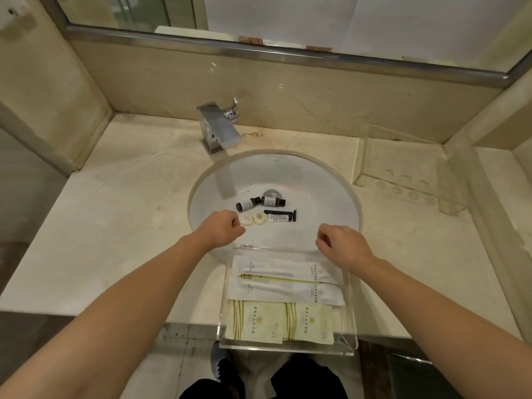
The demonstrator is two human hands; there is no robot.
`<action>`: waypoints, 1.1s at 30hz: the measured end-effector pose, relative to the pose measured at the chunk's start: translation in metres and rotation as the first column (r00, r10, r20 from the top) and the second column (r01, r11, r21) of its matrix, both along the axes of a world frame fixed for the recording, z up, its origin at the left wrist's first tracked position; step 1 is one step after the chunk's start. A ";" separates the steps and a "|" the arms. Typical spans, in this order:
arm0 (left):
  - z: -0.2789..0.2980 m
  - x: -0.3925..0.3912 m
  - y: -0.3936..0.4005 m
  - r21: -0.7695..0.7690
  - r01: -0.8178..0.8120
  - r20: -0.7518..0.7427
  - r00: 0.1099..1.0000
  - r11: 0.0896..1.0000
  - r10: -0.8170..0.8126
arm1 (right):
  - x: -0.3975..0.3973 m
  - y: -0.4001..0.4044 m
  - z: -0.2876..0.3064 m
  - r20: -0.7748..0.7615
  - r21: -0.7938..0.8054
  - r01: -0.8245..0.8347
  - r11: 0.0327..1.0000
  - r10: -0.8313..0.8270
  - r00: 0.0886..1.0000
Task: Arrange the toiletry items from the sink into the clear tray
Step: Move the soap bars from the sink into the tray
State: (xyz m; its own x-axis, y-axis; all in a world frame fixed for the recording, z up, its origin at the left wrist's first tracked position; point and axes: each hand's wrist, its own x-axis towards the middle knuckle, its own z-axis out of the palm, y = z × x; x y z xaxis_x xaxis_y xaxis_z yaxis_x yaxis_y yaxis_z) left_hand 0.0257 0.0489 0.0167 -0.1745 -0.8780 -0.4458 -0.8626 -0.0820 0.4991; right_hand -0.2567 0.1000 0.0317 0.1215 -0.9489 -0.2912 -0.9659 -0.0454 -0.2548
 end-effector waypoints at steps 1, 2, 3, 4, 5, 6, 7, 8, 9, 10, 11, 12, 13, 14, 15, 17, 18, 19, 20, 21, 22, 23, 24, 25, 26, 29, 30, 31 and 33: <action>-0.003 -0.001 -0.002 0.012 -0.008 0.013 1.000 1.000 0.008 | -0.001 -0.004 -0.002 0.002 0.015 -0.005 1.000 0.005 1.000; -0.006 -0.002 -0.005 0.023 -0.018 0.025 1.000 1.000 0.017 | -0.001 -0.009 -0.005 0.003 0.030 -0.011 0.999 0.011 1.000; -0.010 -0.004 -0.008 0.034 -0.030 0.036 0.999 0.999 0.029 | -0.001 -0.013 -0.007 0.002 0.047 -0.018 0.999 0.018 1.000; -0.013 -0.006 -0.011 0.044 -0.045 0.046 0.998 0.998 0.043 | -0.002 -0.018 -0.010 0.000 0.069 -0.029 0.997 0.029 1.000; -0.018 -0.007 -0.014 0.054 -0.061 0.053 0.997 0.997 0.058 | -0.002 -0.022 -0.014 -0.004 0.093 -0.040 0.995 0.041 0.999; -0.022 -0.009 -0.018 0.064 -0.077 0.060 0.995 0.995 0.074 | -0.002 -0.026 -0.018 -0.007 0.117 -0.051 0.992 0.052 0.999; -0.025 -0.011 -0.021 0.075 -0.095 0.067 0.994 0.993 0.090 | -0.001 -0.030 -0.022 -0.009 0.140 -0.061 0.988 0.063 0.998; -0.030 -0.012 -0.024 0.084 -0.111 0.074 0.992 0.990 0.105 | 0.000 -0.035 -0.027 -0.009 0.161 -0.070 0.985 0.073 0.997; -0.034 -0.014 -0.028 0.094 -0.124 0.084 0.990 0.988 0.116 | 0.002 -0.039 -0.032 -0.007 0.185 -0.080 0.980 0.082 0.997; -0.038 -0.016 -0.031 0.102 -0.136 0.093 0.988 0.986 0.126 | 0.003 -0.044 -0.037 -0.003 0.214 -0.092 0.973 0.095 0.995; -0.042 -0.018 -0.035 0.110 -0.150 0.102 0.985 0.983 0.139 | 0.004 -0.048 -0.042 0.001 0.249 -0.110 0.962 0.113 0.994; -0.046 -0.019 -0.039 0.115 -0.163 0.111 0.982 0.980 0.150 | 0.006 -0.054 -0.048 0.003 0.286 -0.131 0.949 0.136 0.991; -0.050 -0.021 -0.042 0.123 -0.173 0.115 0.981 0.977 0.159 | 0.007 -0.059 -0.053 0.003 0.319 -0.151 0.936 0.159 0.987; -0.056 -0.023 -0.047 0.130 -0.184 0.115 0.979 0.974 0.170 | 0.009 -0.064 -0.058 0.001 0.345 -0.170 0.923 0.181 0.983; -0.061 -0.025 -0.051 0.141 -0.197 0.111 0.977 0.970 0.183 | 0.011 -0.068 -0.063 -0.002 0.362 -0.187 0.913 0.202 0.979; -0.070 -0.028 -0.058 0.157 -0.219 0.104 0.973 0.963 0.205 | 0.015 -0.077 -0.073 -0.005 0.389 -0.221 0.894 0.242 0.970; -0.076 -0.029 -0.062 0.160 -0.232 0.108 0.970 0.959 0.217 | 0.018 -0.081 -0.078 -0.002 0.400 -0.238 0.885 0.261 0.965; -0.081 -0.029 -0.066 0.161 -0.246 0.111 0.967 0.956 0.231 | 0.021 -0.086 -0.083 0.002 0.406 -0.253 0.878 0.276 0.961; -0.086 -0.029 -0.069 0.162 -0.261 0.109 0.963 0.952 0.246 | 0.024 -0.090 -0.089 0.009 0.405 -0.268 0.874 0.289 0.957; -0.090 -0.030 -0.072 0.167 -0.280 0.109 0.958 0.945 0.265 | 0.028 -0.095 -0.094 0.019 0.402 -0.283 0.871 0.301 0.953; -0.094 -0.030 -0.074 0.173 -0.298 0.114 0.953 0.939 0.282 | 0.032 -0.100 -0.100 0.030 0.394 -0.300 0.869 0.315 0.949; -0.098 -0.031 -0.077 0.174 -0.310 0.122 0.949 0.935 0.291 | 0.037 -0.104 -0.105 0.039 0.384 -0.319 0.867 0.330 0.943; -0.102 -0.032 -0.079 0.174 -0.312 0.131 0.947 0.934 0.293 | 0.042 -0.108 -0.110 0.045 0.376 -0.338 0.863 0.347 0.937; -0.106 -0.033 -0.081 0.173 -0.306 0.139 0.948 0.936 0.285 | 0.047 -0.113 -0.114 0.048 0.368 -0.358 0.858 0.367 0.929; -0.110 -0.034 -0.083 0.172 -0.294 0.147 0.951 0.940 0.271 | 0.053 -0.117 -0.118 0.049 0.358 -0.380 0.853 0.389 0.920; -0.120 -0.038 -0.087 0.181 -0.240 0.188 0.960 0.954 0.206 | 0.073 -0.128 -0.128 0.039 0.303 -0.457 0.836 0.468 0.883; -0.123 -0.039 -0.087 0.185 -0.232 0.203 0.960 0.955 0.193 | 0.079 -0.131 -0.133 0.039 0.281 -0.484 0.829 0.494 0.869; -0.126 -0.041 -0.088 0.186 -0.228 0.217 0.958 0.956 0.186 | 0.084 -0.134 -0.137 0.039 0.265 -0.507 0.820 0.516 0.856; -0.131 -0.044 -0.089 0.175 -0.228 0.229 0.956 0.958 0.186 | 0.092 -0.138 -0.146 0.034 0.219 -0.532 0.818 0.538 0.842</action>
State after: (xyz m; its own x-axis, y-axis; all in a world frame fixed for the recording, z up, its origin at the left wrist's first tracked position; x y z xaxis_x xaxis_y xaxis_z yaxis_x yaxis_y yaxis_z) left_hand -0.0188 -0.0397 -0.1138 0.1170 -0.7755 -0.6205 -0.8988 -0.3484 0.2660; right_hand -0.1650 -0.0379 -0.1140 0.5810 -0.6519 -0.4874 -0.8120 -0.5056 -0.2917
